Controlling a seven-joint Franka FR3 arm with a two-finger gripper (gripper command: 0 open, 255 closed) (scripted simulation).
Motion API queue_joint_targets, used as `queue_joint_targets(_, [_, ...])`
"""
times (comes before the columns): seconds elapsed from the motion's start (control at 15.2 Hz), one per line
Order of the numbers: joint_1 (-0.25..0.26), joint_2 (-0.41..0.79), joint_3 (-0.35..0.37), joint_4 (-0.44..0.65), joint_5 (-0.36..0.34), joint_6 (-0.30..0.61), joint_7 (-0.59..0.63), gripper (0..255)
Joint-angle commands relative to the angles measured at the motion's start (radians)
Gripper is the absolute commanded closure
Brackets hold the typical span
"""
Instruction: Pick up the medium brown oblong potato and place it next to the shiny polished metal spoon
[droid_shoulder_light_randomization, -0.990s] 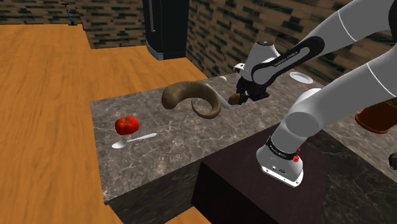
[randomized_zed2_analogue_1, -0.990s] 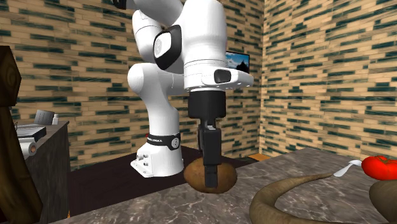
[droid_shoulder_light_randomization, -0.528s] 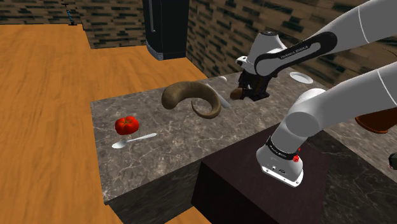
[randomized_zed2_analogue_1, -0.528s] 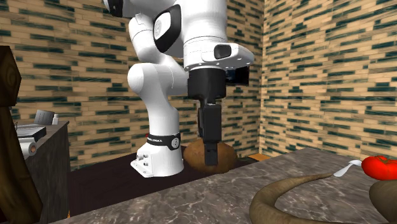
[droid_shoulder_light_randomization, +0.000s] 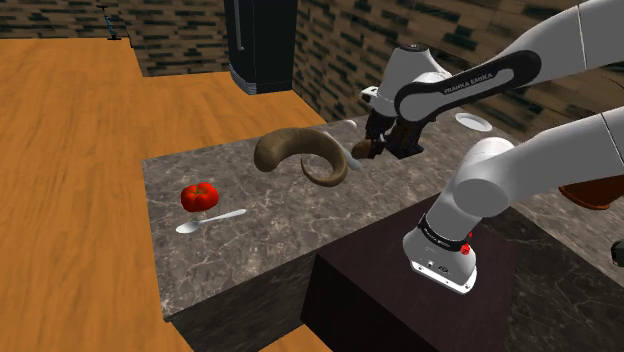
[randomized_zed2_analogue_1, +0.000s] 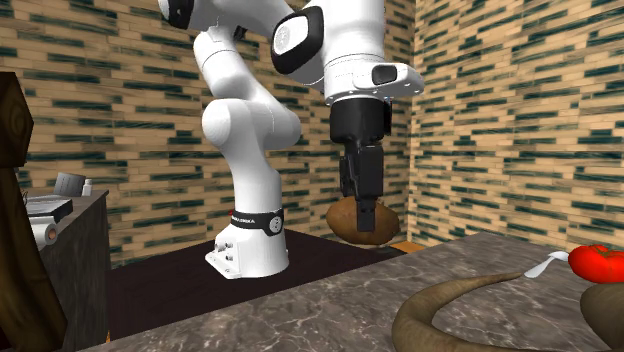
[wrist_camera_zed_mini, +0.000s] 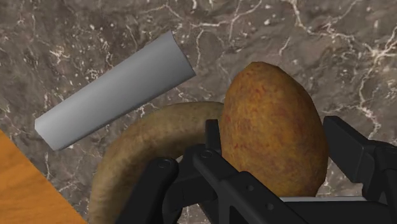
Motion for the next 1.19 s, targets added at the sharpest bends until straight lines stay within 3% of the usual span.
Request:
queue_joint_targets(0.0, [0.048,0.026,0.048,-0.001,0.032,0.020,0.069,255])
queue_joint_targets(0.59, [0.244,0.140,0.252,0.068,0.175,0.037,0.332,255])
queue_joint_targets(1.12, [0.357,0.324,0.408,0.225,0.249,0.045,0.536,255])
